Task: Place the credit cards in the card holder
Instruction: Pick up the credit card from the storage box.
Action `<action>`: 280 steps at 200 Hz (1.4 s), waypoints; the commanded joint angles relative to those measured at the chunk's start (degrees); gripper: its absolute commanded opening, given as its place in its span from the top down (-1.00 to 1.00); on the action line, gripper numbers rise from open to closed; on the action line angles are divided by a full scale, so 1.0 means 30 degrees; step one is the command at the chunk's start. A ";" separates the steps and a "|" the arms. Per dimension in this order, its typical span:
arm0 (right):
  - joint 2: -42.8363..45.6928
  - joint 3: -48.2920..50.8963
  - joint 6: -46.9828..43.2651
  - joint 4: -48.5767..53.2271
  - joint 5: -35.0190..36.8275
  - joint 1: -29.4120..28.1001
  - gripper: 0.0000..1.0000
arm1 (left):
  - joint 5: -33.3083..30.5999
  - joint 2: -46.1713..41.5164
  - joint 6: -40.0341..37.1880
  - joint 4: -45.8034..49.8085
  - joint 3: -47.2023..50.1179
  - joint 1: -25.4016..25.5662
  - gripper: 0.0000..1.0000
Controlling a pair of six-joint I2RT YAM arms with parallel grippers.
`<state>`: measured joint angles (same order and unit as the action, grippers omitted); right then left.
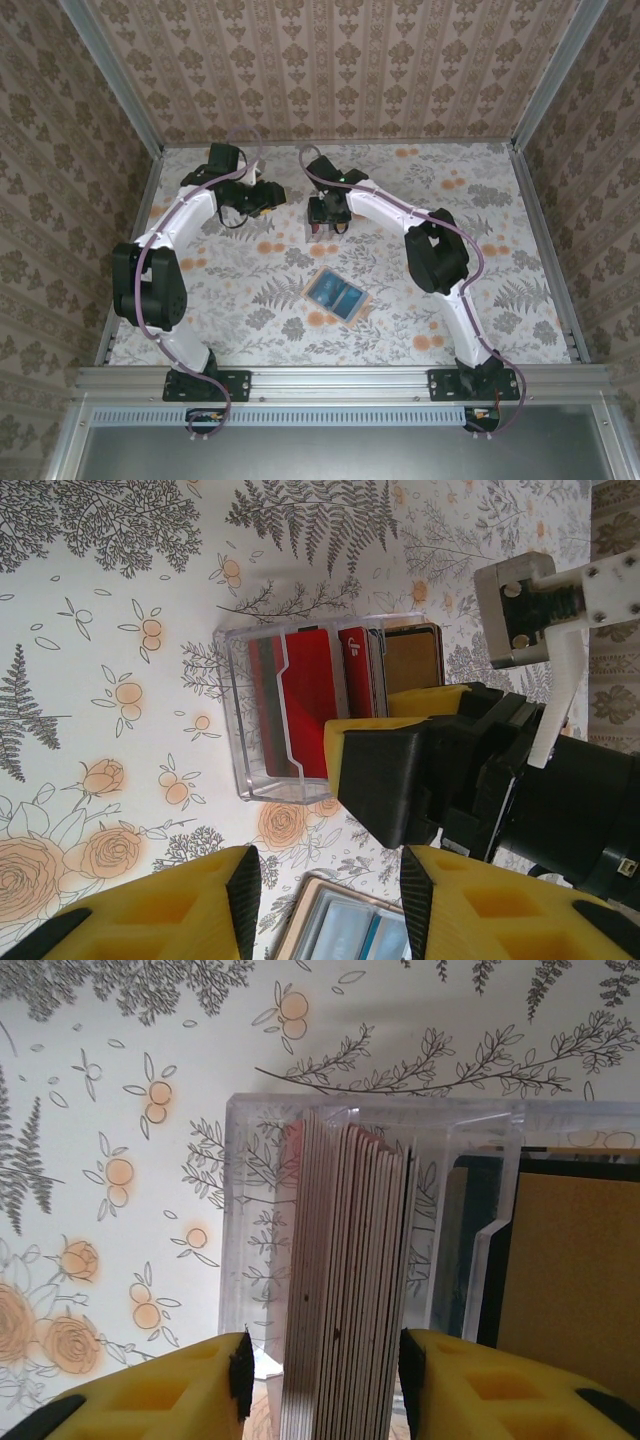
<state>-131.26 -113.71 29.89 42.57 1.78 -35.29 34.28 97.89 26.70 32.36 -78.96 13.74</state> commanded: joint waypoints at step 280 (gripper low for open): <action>0.2938 0.2705 0.0076 -0.1938 -0.1329 0.0073 0.42 | -0.0156 0.0305 -0.0718 0.0434 -0.0534 -0.0067 0.12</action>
<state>-125.91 -106.83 30.13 37.82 -0.86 -35.07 34.09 97.91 26.70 32.67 -78.96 13.74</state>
